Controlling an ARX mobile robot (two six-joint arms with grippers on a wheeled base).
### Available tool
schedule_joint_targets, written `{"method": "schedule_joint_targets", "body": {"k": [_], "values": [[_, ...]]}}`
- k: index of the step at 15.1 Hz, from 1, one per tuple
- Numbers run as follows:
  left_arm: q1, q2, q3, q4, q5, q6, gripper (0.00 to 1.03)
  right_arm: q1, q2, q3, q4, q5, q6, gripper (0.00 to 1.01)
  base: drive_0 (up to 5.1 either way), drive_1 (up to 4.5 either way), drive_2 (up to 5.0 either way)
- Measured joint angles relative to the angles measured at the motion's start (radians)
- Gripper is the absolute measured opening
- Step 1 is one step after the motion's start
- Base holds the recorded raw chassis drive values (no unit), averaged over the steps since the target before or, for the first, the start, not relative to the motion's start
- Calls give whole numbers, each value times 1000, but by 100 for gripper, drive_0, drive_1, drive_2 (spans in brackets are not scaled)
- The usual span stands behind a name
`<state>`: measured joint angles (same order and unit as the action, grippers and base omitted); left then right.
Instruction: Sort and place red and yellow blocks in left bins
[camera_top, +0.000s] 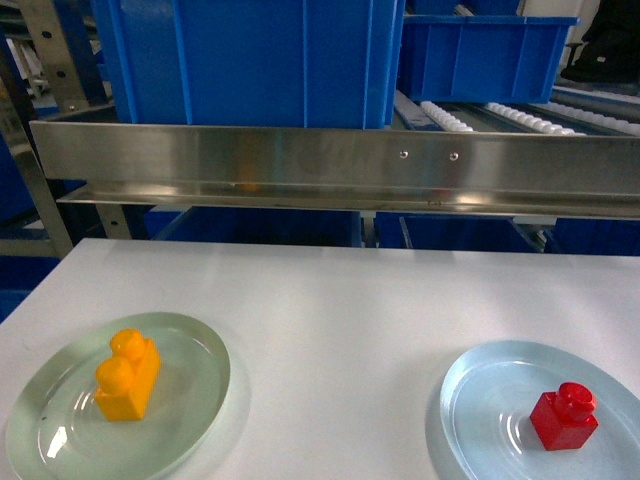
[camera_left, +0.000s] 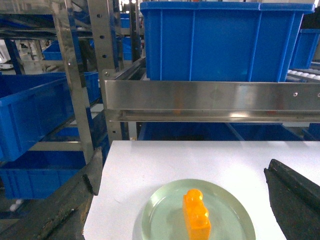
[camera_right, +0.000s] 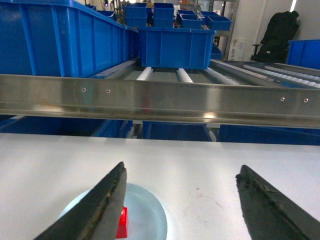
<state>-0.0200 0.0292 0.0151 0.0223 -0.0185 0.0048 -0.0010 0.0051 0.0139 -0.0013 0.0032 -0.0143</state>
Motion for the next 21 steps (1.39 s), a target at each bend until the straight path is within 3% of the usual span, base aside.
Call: {"method": "schedule_joint_targets", "body": {"k": [1,5,7,12,13,19,20,21], "values": [[0,1,0,0,0,0,98,1,0,0,-3,0,0,56,0,0,0],[0,1,0,0,0,0,98,1,0,0,-3,-1,0,7,0,0,0],[3,-3,0,-9,4,0,96,1,0,0,-3,-1,3,2,0,0,0],[21,-18,0,-26,18,-2,31,1,0,0,-3,-1,3,2,0,0,0],[21,-18,0,-26,18,-5,23,1,0,0,-3,-2,3,12,0,0,0],[14,-19,0,-33,9,-5,96,0,0,0,-5,-8,8,87,0,0,0],[5,-20,0,-33,15,-5,98,-9,0,0,-5,-24,18,100,0,0,0],[0,-21,0,-35,10,-5,98,-21,0,0,-8,-34,22,97,0,0,0]]}}
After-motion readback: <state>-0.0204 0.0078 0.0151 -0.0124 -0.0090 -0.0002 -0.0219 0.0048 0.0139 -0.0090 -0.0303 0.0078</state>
